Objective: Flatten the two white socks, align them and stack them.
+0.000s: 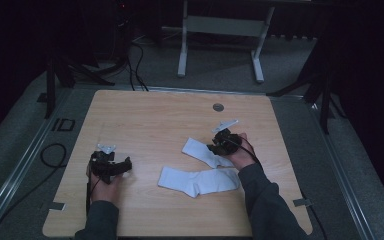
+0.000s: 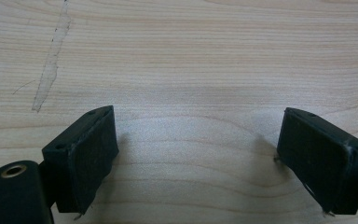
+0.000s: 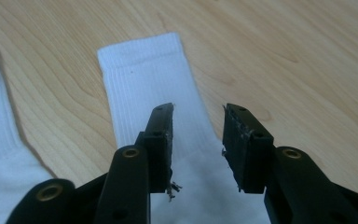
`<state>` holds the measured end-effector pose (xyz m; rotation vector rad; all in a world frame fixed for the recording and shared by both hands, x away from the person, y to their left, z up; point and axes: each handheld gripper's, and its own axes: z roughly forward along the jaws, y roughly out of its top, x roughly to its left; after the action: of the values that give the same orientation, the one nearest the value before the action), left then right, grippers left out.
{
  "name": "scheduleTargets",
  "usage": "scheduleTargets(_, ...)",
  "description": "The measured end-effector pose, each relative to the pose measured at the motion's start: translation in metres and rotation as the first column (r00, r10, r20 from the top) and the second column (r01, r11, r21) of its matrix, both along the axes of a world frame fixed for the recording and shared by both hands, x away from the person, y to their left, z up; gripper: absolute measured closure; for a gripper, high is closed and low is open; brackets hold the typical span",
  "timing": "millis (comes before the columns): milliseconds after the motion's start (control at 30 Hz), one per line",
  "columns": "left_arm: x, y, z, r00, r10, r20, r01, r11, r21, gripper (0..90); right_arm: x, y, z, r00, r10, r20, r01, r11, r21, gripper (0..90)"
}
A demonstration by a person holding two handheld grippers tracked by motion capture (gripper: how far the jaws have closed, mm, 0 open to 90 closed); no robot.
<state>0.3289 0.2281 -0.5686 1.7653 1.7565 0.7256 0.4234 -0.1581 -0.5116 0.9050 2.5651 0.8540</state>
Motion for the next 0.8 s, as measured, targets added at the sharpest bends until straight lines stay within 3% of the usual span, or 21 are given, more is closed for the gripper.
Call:
scheduleTargets(200, 0.0, 0.0, 0.0, 1.0, 0.0, 0.0, 0.0, 1.0, 0.001, 12.0, 0.005, 0.014, -0.012, 0.9989, 0.032, -0.034, -0.032, 0.9995, -0.007, 60.6)
scheduleTargets(533, 0.0, 0.0, 0.0, 1.0, 0.0, 0.0, 0.0, 1.0, 0.0, 12.0, 0.015, 0.035, -0.027, 0.9928, 0.074, -0.094, -0.082, 0.9933, -0.081, 53.9)
scheduleTargets(600, 0.0, 0.0, 0.0, 1.0, 0.0, 0.0, 0.0, 1.0, 0.001, 12.0, 0.018, 0.034, -0.029, 0.9908, 0.063, -0.119, -0.069, 0.9966, -0.046, 54.1)
scheduleTargets(667, 0.0, 0.0, 0.0, 1.0, 0.0, 0.0, 0.0, 1.0, 0.0, 12.0, 0.018, 0.034, -0.029, 0.9904, 0.06, -0.124, -0.067, 0.9967, -0.047, 56.8)
scheduleTargets(800, 0.0, 0.0, 0.0, 1.0, -0.001, -0.001, 0.001, 1.0, 0.002, 12.0, 0.017, 0.036, -0.028, 0.9895, 0.079, -0.121, -0.087, 0.9941, -0.064, 75.1)
